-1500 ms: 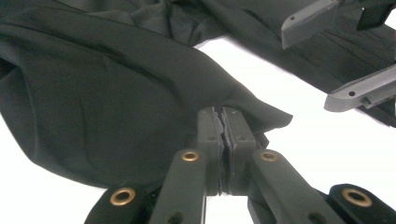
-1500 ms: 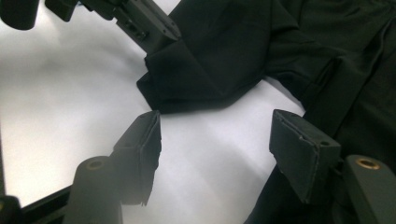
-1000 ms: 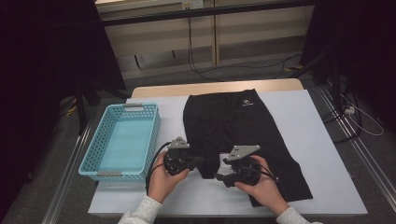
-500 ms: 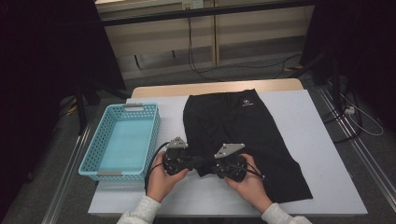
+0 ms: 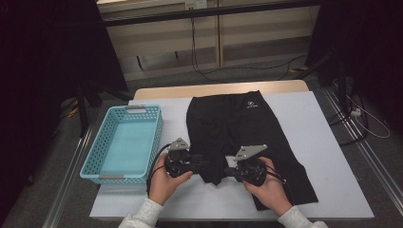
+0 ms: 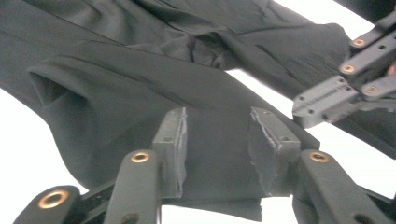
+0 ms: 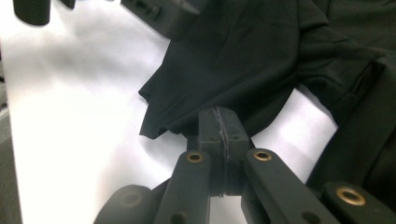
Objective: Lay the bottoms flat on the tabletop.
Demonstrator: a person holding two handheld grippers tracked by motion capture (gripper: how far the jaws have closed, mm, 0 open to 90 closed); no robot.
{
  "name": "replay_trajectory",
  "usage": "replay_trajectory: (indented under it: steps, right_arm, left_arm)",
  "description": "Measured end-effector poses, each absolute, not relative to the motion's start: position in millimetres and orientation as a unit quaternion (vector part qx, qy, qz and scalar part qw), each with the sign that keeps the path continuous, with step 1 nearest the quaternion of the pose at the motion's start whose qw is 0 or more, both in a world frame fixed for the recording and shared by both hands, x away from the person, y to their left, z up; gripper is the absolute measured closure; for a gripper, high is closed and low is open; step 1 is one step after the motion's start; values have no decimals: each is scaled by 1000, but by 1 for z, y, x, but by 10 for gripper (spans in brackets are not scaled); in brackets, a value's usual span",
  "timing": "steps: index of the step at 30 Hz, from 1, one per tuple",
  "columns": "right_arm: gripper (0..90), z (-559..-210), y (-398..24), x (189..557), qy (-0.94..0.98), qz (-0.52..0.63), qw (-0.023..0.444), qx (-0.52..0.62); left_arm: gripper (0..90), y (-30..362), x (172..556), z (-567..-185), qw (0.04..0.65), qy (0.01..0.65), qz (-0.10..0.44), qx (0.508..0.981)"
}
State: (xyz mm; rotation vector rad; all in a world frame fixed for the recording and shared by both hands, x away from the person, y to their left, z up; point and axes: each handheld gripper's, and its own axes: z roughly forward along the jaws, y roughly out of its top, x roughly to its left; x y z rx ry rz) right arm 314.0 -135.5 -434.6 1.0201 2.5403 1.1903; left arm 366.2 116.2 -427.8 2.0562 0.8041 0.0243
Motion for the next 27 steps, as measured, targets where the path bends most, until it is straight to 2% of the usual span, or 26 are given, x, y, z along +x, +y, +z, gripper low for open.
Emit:
replay_trajectory:
  steps: [6,12,16,19,21,23,27]
  right_arm:
    - [900,-430,-141,310,846,402,74,341]
    - [900,-438,-135,305,868,385,38,311]
    - [900,-434,-129,299,871,388,34,298]
    - [787,-431,-128,299,864,395,54,307]
    - [764,-429,-128,304,860,394,73,315]
    - [658,-428,-124,314,846,409,88,331]
    - [608,-433,-115,331,848,383,127,343]
  left_arm:
    - [449,123,368,-424,448,340,38,826]
    - [437,129,375,-432,435,354,57,826]
    - [452,130,375,-431,432,353,65,827]
    - [481,133,373,-434,430,353,72,828]
    - [495,138,371,-436,427,355,70,829]
    - [488,143,369,-434,431,358,73,825]
    - [444,143,362,-429,443,350,71,822]
